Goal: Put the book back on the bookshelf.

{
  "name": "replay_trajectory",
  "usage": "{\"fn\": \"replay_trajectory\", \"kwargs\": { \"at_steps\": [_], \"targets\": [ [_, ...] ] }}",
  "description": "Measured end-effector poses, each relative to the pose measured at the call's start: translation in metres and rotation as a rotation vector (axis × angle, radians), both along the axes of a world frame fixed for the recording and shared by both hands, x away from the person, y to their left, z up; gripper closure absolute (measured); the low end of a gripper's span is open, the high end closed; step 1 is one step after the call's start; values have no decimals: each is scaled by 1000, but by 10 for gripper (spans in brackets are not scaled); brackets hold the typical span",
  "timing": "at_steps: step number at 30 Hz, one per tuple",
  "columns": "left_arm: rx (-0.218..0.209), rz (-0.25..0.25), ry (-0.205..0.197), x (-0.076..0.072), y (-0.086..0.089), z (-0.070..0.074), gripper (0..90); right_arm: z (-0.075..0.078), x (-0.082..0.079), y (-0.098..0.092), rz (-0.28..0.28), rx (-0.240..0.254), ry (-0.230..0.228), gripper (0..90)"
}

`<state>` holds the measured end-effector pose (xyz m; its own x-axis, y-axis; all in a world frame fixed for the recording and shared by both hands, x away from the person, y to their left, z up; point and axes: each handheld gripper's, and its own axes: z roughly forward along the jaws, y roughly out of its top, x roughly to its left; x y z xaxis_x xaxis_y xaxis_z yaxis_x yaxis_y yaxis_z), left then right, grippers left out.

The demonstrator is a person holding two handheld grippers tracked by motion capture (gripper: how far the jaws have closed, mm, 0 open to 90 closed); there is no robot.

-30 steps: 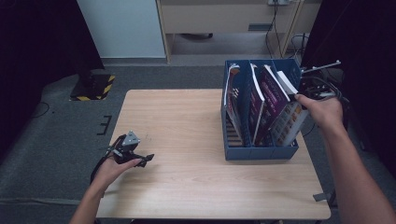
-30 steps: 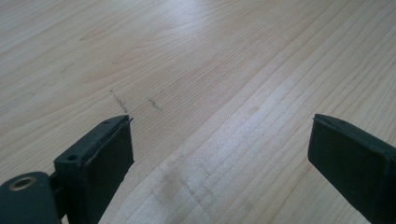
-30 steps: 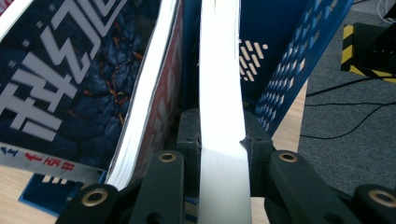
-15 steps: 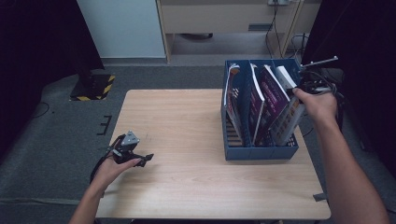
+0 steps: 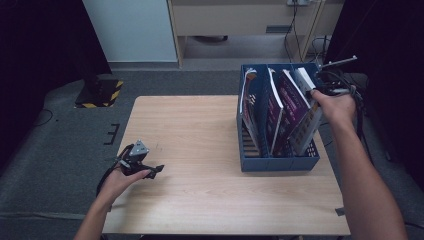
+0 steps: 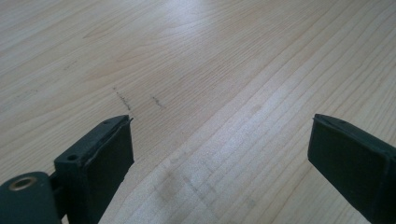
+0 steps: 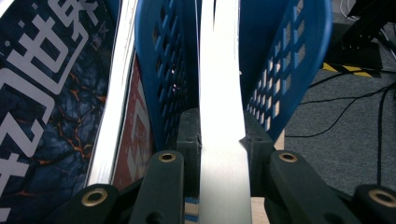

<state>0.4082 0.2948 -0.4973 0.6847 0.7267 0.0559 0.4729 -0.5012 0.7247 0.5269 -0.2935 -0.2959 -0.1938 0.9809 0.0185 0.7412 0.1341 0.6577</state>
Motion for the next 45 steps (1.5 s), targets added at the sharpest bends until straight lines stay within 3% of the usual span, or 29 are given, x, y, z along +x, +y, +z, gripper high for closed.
{"fn": "replay_trajectory", "kwargs": {
  "at_steps": [11, 45],
  "targets": [
    [16, -8, 1, 0, -2, -1, 65, -3, 2, 8, 19, 23, -2, 730],
    [18, -5, -3, 0, -1, 0, 65, 12, -14, 1, 29, 76, -85, 466]
  ]
}}
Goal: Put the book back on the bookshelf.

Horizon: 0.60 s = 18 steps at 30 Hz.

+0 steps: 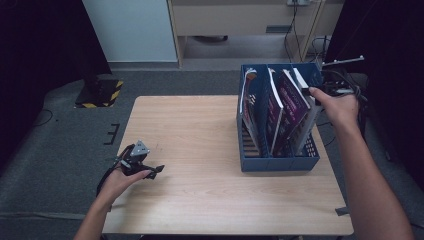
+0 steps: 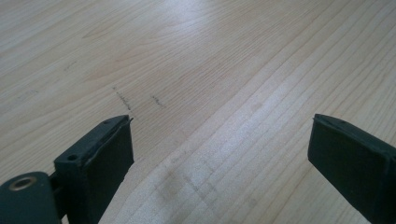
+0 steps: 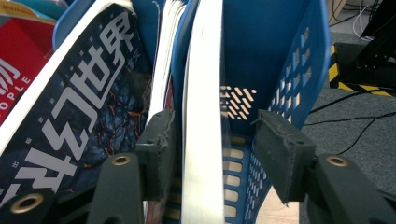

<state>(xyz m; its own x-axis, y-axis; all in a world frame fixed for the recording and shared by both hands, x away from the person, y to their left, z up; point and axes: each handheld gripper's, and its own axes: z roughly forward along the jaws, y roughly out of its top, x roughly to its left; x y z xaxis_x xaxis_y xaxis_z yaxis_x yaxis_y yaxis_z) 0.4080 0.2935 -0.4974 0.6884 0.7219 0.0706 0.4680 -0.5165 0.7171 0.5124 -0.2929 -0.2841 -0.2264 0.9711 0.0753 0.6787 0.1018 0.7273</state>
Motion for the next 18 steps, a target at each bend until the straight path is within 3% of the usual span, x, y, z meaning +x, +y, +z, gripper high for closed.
{"fn": "replay_trajectory", "kwargs": {
  "at_steps": [13, 18],
  "targets": [
    [1, 0, 0, 0, 0, 0, 63, 5, -6, 0, 28, -6, -85, 325],
    [0, 0, -2, 0, 0, 1, 63, 7, -7, 0, 26, 4, -81, 309]
  ]
}}
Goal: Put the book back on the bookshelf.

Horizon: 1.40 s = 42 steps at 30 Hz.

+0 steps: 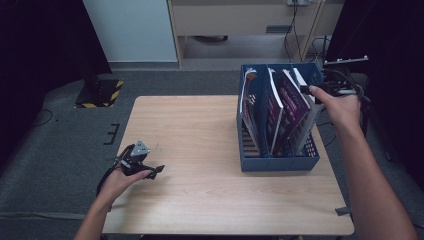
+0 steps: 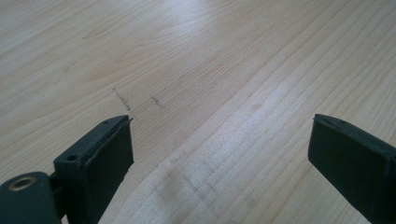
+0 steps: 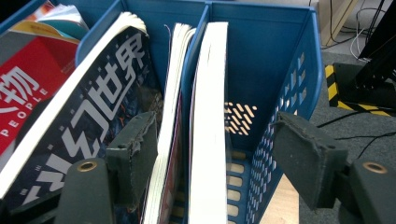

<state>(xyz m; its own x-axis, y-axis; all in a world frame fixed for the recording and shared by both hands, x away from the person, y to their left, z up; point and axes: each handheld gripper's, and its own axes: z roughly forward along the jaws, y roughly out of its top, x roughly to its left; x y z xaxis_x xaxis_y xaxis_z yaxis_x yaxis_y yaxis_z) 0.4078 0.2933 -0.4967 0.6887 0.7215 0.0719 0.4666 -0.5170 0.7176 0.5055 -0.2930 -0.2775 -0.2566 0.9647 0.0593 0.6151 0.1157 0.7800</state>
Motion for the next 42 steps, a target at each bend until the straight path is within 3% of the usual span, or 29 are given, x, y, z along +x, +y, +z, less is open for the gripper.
{"fn": "replay_trajectory", "kwargs": {
  "at_steps": [11, 22, 42],
  "targets": [
    [6, -2, 0, 0, -1, 0, 62, 8, -16, -6, 33, 2, -1, 229],
    [8, 4, 4, 0, -2, -1, 55, 5, -29, -8, 48, -12, -18, 100],
    [15, 7, 6, 0, -1, -2, 50, -6, -61, -10, 89, -25, -50, 53]
  ]
}}
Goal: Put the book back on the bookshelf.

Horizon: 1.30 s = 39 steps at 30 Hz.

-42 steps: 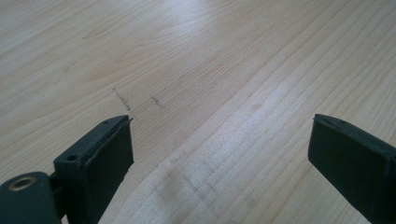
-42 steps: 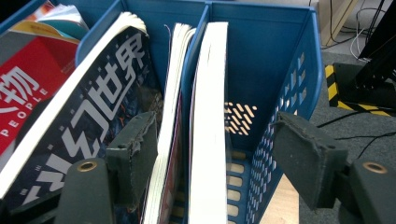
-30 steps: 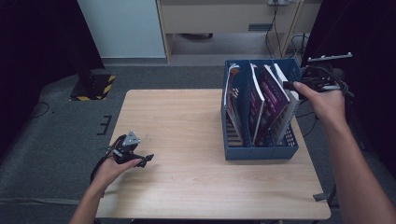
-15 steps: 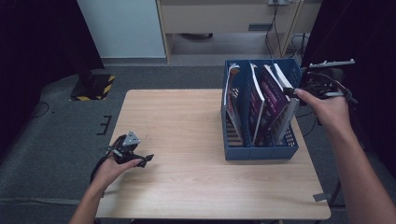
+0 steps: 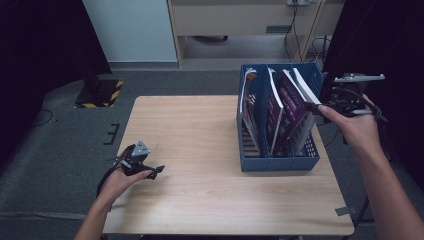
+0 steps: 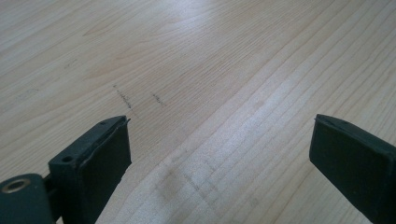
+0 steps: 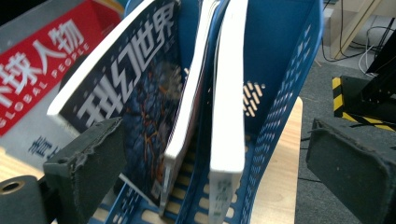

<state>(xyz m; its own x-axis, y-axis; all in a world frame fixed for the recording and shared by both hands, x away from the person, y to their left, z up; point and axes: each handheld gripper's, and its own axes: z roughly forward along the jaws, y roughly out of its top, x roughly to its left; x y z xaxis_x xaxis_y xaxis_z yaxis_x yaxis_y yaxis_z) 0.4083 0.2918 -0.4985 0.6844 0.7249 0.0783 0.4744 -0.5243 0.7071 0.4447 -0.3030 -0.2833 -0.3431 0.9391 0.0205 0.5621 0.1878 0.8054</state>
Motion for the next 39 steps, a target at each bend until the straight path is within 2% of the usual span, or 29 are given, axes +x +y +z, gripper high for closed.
{"fn": "replay_trajectory", "kwargs": {
  "at_steps": [2, 20, 29, 39],
  "targets": [
    [6, -1, 2, 0, 0, -1, 50, -4, -4, 0, 6, -11, 6, 53],
    [-2, 4, 0, -1, -1, 0, 36, -37, -34, -7, 24, 1, 38, 47],
    [-8, 6, -1, 0, -1, 1, 36, -52, -39, 0, 42, -7, 48, 43],
    [-16, -3, 2, 0, -2, 1, 30, -70, -44, 10, 60, 6, 65, 38]
  ]
}}
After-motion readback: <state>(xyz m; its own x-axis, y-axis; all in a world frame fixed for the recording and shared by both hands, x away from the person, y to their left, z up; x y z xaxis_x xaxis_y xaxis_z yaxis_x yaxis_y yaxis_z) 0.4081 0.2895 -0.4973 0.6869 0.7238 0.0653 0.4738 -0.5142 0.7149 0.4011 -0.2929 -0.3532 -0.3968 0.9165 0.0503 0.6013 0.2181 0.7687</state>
